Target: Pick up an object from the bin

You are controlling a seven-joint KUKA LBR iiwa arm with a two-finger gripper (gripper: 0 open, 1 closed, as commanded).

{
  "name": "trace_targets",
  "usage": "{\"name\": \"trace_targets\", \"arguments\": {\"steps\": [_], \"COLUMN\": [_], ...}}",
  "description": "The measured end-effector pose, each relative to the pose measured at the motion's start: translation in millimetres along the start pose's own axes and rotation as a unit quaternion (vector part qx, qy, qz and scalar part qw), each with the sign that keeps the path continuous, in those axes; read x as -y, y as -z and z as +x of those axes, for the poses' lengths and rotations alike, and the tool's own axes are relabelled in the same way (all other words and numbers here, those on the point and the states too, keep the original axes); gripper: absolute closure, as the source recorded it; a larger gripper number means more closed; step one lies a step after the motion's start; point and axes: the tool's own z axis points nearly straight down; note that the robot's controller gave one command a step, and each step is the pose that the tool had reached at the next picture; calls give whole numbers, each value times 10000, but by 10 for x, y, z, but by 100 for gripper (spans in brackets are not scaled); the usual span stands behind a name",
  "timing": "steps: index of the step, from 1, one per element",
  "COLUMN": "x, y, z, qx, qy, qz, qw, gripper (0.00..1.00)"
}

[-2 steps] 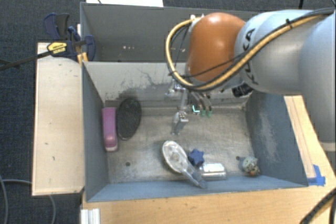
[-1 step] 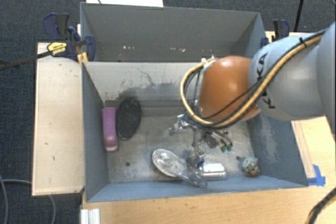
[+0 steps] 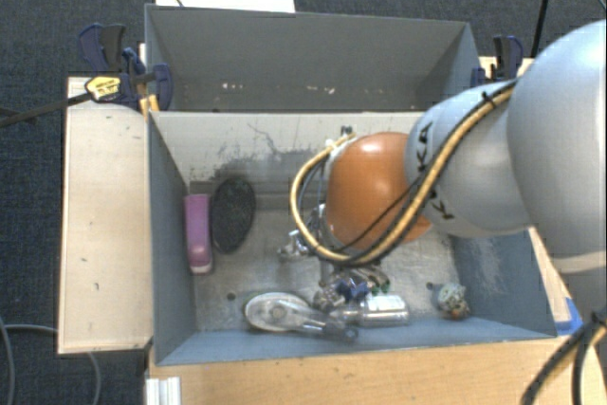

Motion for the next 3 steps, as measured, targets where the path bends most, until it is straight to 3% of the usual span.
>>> {"name": "trace_targets", "arguments": {"steps": [1,2,3], "x": [684,584,1072], "y": [539,120,1647], "z": [432,361,447], "qx": [-27,-61,-3], "qy": [1225,827,856], "qz": [5,-19,22], "qw": [9925,9966,9963], "gripper": [0,0,0]}}
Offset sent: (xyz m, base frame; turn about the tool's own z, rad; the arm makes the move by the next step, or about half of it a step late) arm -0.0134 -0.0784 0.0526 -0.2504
